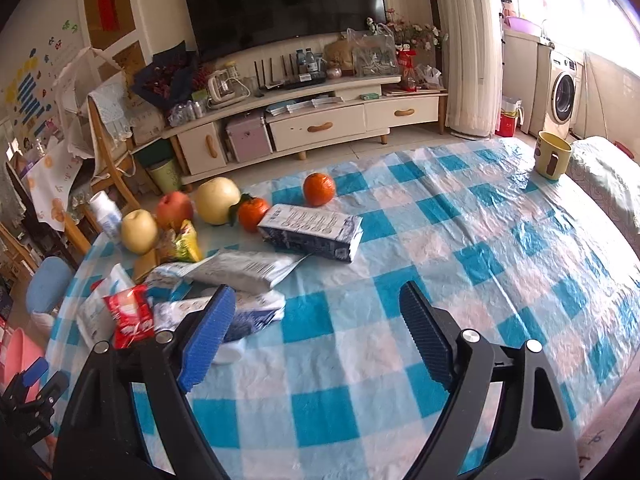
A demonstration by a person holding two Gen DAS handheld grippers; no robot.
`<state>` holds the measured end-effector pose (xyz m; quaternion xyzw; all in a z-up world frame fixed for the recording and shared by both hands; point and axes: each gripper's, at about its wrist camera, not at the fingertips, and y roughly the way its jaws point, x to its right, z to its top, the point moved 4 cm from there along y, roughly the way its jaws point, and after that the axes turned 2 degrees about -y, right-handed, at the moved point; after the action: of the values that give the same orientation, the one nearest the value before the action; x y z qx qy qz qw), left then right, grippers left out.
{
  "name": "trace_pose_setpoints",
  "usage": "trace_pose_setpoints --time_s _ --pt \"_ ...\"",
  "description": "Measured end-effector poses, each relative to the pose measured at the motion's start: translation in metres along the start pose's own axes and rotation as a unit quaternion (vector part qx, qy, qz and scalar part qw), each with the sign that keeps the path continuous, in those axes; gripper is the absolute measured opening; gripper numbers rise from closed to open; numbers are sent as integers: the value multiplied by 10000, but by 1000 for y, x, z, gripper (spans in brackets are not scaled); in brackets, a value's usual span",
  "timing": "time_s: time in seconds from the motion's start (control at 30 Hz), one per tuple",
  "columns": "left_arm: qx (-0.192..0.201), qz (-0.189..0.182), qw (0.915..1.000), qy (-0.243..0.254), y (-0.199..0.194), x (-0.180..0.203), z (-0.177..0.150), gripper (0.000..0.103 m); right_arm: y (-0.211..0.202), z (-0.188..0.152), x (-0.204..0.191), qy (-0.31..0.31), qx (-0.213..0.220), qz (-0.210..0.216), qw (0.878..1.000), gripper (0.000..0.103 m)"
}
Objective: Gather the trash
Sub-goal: 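Grasp the white milk carton with the right tool while the left tool approaches the red snack bag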
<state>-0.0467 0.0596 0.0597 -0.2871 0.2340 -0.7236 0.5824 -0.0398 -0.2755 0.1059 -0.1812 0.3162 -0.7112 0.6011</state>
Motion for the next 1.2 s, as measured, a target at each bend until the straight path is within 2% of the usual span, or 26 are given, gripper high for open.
trace_pose_setpoints --time_s 0.13,0.23,0.4,0.5,0.73,0.8,0.9,1.07,1.2 --pt "-43 63 10000 63 21 14 6 98 30 13 8 -110 -68 -43 9999 84" --pt "-66 142 9997 165 38 25 11 98 56 23 11 -152 -144 22 9998 73" --pt "-159 397 9989 188 72 37 22 98 100 42 3 -468 -300 149 9983 66" --pt "-234 528 9982 146 90 41 28 98 120 56 3 -589 -304 195 9976 65" --pt "-349 888 9954 75 117 40 37 98 172 73 3 -758 -632 679 9928 66" --pt "-352 996 9944 77 122 38 39 98 186 77 7 -731 -681 655 9928 68" --pt "-407 1134 9927 58 129 32 41 98 203 76 11 -576 -785 823 9918 73" --pt "-486 1230 9912 77 137 27 40 98 225 65 6 -720 -1029 1068 9863 73" --pt "-542 1175 9916 54 140 28 37 98 222 58 -2 -817 -1168 1510 9782 70"
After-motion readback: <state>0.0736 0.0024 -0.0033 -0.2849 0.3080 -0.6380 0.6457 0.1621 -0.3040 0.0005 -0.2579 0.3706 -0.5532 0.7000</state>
